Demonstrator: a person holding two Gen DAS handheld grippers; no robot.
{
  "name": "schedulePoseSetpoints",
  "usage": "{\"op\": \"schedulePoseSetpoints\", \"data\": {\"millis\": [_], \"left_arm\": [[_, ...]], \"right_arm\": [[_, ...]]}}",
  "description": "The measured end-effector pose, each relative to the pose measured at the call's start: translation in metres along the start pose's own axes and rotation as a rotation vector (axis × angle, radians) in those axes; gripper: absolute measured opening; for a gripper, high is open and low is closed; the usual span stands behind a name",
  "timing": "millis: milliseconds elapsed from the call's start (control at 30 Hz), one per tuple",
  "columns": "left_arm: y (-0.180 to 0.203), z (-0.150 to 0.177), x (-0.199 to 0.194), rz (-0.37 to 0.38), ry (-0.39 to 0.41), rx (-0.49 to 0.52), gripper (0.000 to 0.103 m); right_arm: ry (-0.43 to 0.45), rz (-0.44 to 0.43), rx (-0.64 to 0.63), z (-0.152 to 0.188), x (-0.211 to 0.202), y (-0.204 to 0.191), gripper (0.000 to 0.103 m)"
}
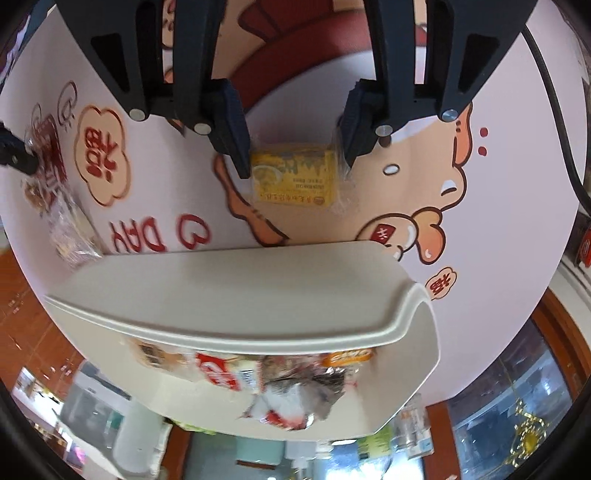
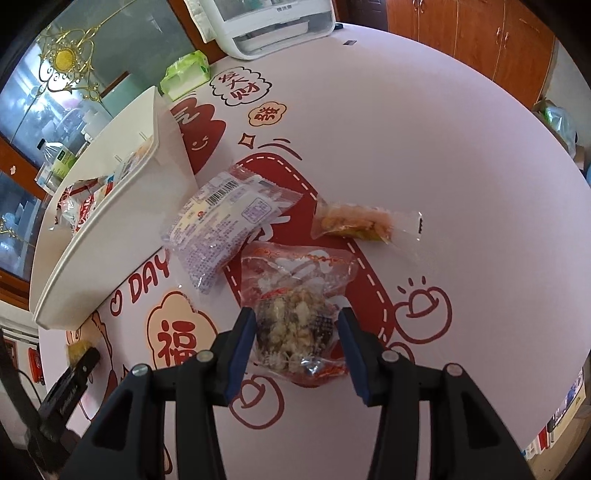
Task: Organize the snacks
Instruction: 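Grasp the yellow cake packet with the left tool while the right tool grasps the clear nut bag, then carry the yellow packet and nut bag up over the white tray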
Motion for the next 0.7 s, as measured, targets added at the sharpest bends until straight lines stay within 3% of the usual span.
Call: {"op": "schedulePoseSetpoints", "data": {"millis": [233,433,467,633,700], "left_arm": [[0.017,0.004,-0.026,0.056,0.014,0.018,0.043],[0.017,0.003,-0.047,0.096,0.015,-0.003,0.043],[0.017,0.003,-0.048,0.102,0.016,-0.006,0.043],[0.019,0.007,-0.061,0.125,0.011,-0.017,0.043],[0.022,0.008,-0.066,0.135,0.007,-0.012,0.043]], "right_arm": [[-0.065,0.043,-0.109,0.009,0.017,-0.013,0.052],[-0.051,0.083,-0.204,0.017,0.019,-0.02,0.049],[-0.049,0.075,-0.215,0.018,0.018,-0.021,0.04],[-0.041,0.048,-0.226,0.024,0.011,-0.022,0.038],[-0.044,-0.008,-0.211,0.028,0.004,-0.024,0.038]]}}
Point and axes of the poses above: each gripper's, at about its wrist camera, not at the fingertips, and x roughly the way its jaws point, y to its right, z to its underside, the point moved 10 cm from there along x, roughly the way its jaws point, and after that the axes turned 3 degrees about y, right-handed, at the moved point
